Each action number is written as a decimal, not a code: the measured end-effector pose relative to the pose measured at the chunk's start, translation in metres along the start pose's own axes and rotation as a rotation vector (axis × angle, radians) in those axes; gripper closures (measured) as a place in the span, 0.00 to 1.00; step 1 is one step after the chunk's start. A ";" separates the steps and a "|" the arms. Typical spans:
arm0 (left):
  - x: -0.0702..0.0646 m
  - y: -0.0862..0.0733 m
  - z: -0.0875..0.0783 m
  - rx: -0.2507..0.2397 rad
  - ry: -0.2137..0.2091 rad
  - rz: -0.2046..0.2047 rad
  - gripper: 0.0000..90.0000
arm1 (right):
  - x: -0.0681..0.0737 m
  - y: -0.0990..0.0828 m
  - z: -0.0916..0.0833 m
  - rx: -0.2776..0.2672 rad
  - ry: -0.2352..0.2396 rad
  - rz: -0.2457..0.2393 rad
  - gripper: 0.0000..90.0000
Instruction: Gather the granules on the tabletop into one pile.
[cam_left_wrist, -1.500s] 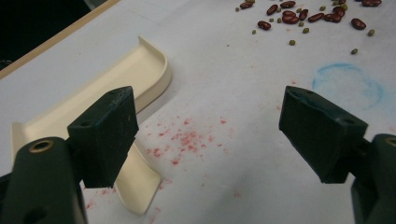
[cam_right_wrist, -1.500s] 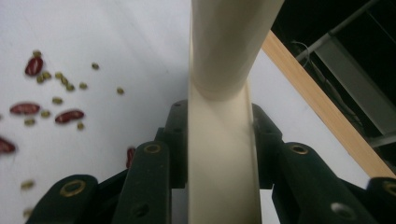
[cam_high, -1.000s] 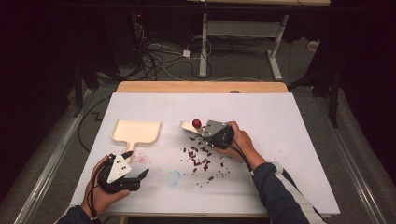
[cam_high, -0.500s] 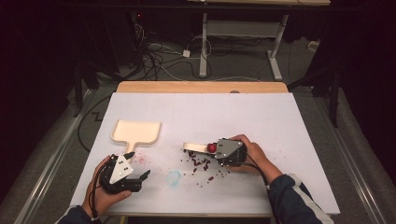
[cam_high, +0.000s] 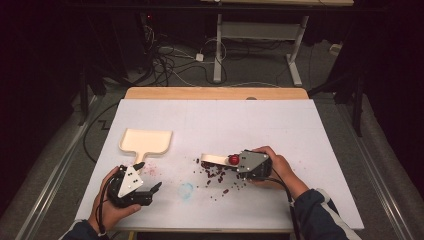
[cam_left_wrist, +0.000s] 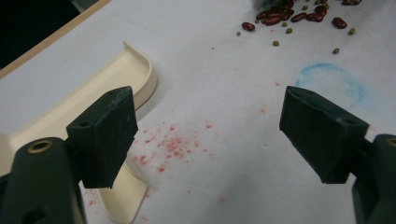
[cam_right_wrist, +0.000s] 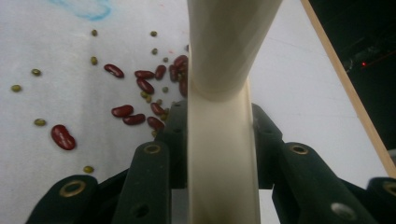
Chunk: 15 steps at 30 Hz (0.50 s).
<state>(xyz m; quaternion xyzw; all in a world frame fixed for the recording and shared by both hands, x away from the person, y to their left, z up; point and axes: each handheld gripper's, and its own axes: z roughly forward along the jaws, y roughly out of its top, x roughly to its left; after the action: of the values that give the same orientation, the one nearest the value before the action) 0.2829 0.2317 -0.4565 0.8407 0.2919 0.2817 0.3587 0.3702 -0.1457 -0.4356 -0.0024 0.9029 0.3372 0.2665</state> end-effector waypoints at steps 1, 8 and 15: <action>0.000 0.000 0.000 0.001 0.000 0.001 0.20 | -0.001 0.000 -0.001 -0.005 -0.014 0.015 0.75; 0.000 0.000 0.000 -0.004 0.008 -0.001 0.20 | -0.011 0.010 -0.024 -0.071 -0.025 0.115 0.75; 0.003 0.000 -0.006 -0.021 0.029 -0.013 0.20 | -0.006 0.036 -0.062 -0.124 0.062 0.225 0.75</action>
<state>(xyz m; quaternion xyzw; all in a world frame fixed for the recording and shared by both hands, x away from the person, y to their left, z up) 0.2807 0.2367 -0.4525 0.8307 0.2997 0.2947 0.3650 0.3386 -0.1566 -0.3713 0.0719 0.8828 0.4197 0.1981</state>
